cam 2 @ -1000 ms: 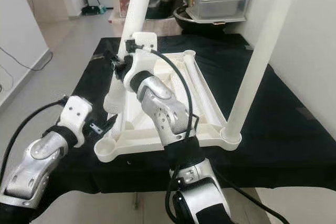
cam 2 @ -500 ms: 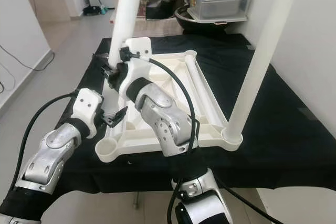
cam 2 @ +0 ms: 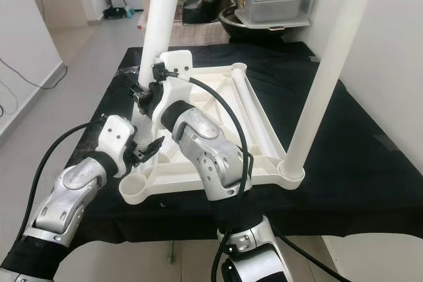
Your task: Building children table
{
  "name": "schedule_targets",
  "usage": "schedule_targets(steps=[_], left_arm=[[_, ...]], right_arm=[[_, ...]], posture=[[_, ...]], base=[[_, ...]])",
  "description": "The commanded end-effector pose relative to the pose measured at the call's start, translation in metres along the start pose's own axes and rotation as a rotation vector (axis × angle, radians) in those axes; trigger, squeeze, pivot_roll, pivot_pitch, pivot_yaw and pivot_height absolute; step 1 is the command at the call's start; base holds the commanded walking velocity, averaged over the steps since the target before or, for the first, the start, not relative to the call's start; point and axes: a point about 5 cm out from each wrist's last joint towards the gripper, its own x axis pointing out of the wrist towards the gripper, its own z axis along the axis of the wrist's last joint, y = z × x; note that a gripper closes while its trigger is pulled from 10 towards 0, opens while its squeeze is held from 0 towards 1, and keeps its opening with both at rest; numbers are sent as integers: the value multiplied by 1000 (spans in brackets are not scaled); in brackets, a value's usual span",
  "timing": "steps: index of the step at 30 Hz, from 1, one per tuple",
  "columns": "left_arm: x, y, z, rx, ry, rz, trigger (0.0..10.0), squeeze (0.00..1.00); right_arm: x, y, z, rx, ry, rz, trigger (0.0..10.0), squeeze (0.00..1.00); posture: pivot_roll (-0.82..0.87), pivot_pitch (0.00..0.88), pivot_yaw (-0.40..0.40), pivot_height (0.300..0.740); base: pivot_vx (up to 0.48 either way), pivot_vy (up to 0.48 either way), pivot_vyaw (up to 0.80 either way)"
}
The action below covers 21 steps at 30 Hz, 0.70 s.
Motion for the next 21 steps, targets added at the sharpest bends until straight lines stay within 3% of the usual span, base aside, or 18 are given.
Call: schedule_targets(steps=[1,8,9,11,12,17,20,21], left_arm=[[1,-3,3,12,-20,-9,0,0],[1,-3,2,8,-7,-1,0,0],[2,-2,1,-1,3,8,10000,0],[2,-2,1,-1,3,8,10000,0],[2,-1,1,-6,8,14,10000,0],[-2,2,4,8,6,-15,10000,0],[-13,-2,7,34,8,-80,10000,0],[-27,-9,7,51,21,-161,10000,0]], right_arm=[[3,20,-8,43,30,111,0,0],[4,20,-8,41,39,110,0,0],[5,19,-7,42,36,115,10000,933],[5,19,-7,42,36,115,10000,933],[5,19,-6,45,31,121,10000,1000],[1,16,0,39,-6,186,10000,1000],[-8,10,3,-14,-35,291,10000,1000],[-14,0,2,-49,-22,326,10000,294]], posture=[[51,0,18,740],[51,0,18,740],[52,0,17,740],[52,0,17,740],[52,0,16,740],[67,0,12,740],[79,0,4,740],[96,0,-8,740]], base=[[0,0,0],[0,0,0],[0,0,0],[0,0,0],[0,0,0],[0,0,0],[0,0,0],[0,0,0]])
